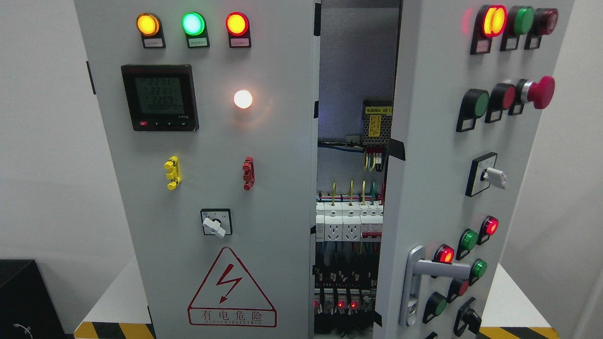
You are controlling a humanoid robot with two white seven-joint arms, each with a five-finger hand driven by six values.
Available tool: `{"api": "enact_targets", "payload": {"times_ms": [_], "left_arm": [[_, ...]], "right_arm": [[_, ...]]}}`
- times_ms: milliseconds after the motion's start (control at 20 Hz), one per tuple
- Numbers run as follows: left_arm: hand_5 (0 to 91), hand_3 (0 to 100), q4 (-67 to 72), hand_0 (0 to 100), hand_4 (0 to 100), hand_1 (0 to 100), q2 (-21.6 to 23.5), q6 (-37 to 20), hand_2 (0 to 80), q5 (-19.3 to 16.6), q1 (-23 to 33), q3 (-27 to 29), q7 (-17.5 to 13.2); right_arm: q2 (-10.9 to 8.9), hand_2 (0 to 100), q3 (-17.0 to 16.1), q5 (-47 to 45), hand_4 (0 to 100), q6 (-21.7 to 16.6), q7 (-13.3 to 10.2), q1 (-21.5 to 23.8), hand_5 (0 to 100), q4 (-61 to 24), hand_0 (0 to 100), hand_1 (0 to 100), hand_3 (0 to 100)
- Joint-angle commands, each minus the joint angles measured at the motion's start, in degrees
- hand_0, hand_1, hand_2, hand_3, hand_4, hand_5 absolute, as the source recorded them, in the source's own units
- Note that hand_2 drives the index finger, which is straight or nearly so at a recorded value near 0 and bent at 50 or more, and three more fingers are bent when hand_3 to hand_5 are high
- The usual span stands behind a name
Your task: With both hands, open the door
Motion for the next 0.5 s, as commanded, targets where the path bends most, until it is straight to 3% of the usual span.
{"api": "enact_targets", "payload": {"times_ms": [0, 100, 250, 350, 401, 451], "left_arm": [[0.0, 0, -16.5, 0, 0, 0, 11.0, -2.1, 0.0, 11.5, 3.0, 2.1, -6.5], [0.0, 0, -34.7, 0, 0, 0, 24.7, -2.3, 0.0, 34.9, 9.7, 1.0, -12.8], [0.0, 0, -56.3, 0, 0, 0, 58.6, -2.4, 0.0, 71.0, 21.0, 3.0, -22.5], [0.0, 0, -57.1, 0, 0, 0, 76.7, -2.3, 0.0, 94.5, 29.5, 8.1, -32.3], [0.0, 0, -52.5, 0, 0, 0, 82.6, -2.1, 0.0, 102.7, 31.7, 11.2, -39.0], [0.0, 0, -48.7, 0, 0, 0, 84.9, -2.0, 0.0, 103.9, 31.6, 13.7, -44.1]], "right_arm": [[-0.02, 0, 0.0, 0.0, 0, 0.0, 0.0, 0.0, 0, 0.0, 0, 0, 0], [-0.02, 0, 0.0, 0.0, 0, 0.0, 0.0, 0.0, 0, 0.0, 0, 0, 0], [-0.02, 0, 0.0, 0.0, 0, 0.0, 0.0, 0.0, 0, 0.0, 0, 0, 0], [-0.01, 0, 0.0, 0.0, 0, 0.0, 0.0, 0.0, 0, 0.0, 0, 0, 0], [-0.02, 0, 0.0, 0.0, 0, 0.0, 0.0, 0.0, 0, 0.0, 0, 0, 0], [-0.02, 0, 0.0, 0.0, 0, 0.0, 0.0, 0.0, 0, -0.1, 0, 0, 0]]}}
